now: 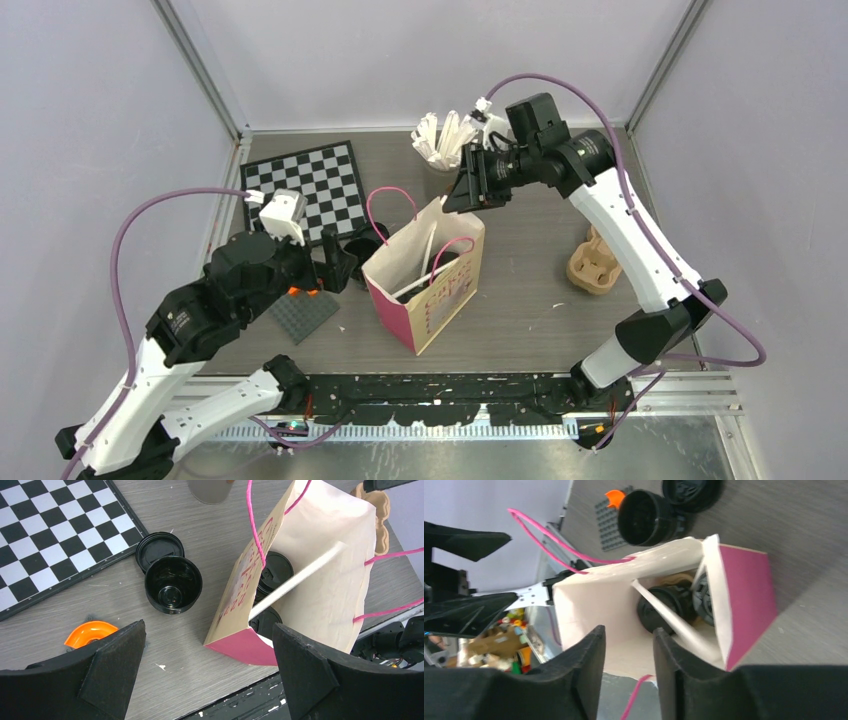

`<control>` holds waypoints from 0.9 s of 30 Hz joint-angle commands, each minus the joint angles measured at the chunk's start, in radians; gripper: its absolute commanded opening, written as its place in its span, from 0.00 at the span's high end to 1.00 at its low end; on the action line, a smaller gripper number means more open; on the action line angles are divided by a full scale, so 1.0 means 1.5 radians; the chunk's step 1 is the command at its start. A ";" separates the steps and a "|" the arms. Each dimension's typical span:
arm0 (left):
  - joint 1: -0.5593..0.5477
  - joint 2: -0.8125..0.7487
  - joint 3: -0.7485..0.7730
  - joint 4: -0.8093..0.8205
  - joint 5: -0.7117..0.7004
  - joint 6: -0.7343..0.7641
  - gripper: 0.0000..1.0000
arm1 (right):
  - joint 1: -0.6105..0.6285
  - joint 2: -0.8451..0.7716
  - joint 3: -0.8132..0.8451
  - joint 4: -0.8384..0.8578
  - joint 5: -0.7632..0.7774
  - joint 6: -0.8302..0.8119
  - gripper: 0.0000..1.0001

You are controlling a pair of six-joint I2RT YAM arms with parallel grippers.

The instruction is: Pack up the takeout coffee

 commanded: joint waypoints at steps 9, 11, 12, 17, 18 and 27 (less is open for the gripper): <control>-0.002 0.035 0.078 0.034 -0.024 0.005 0.00 | -0.008 -0.112 0.091 0.004 0.304 -0.041 0.19; -0.002 0.050 0.105 0.035 -0.023 0.012 0.00 | -0.008 -0.156 0.056 0.044 0.367 -0.033 0.14; -0.002 0.058 0.118 0.036 -0.022 0.014 0.00 | -0.007 -0.179 0.033 0.066 0.400 -0.024 0.14; -0.002 0.071 0.150 0.042 -0.025 0.048 0.00 | -0.007 -0.321 -0.156 0.215 0.521 -0.014 0.14; -0.002 0.071 0.152 0.042 -0.028 0.052 0.00 | -0.008 -0.348 -0.186 0.231 0.536 -0.004 0.14; -0.002 0.028 0.104 0.094 -0.013 0.064 0.00 | -0.007 -0.449 -0.270 0.216 0.536 0.054 0.14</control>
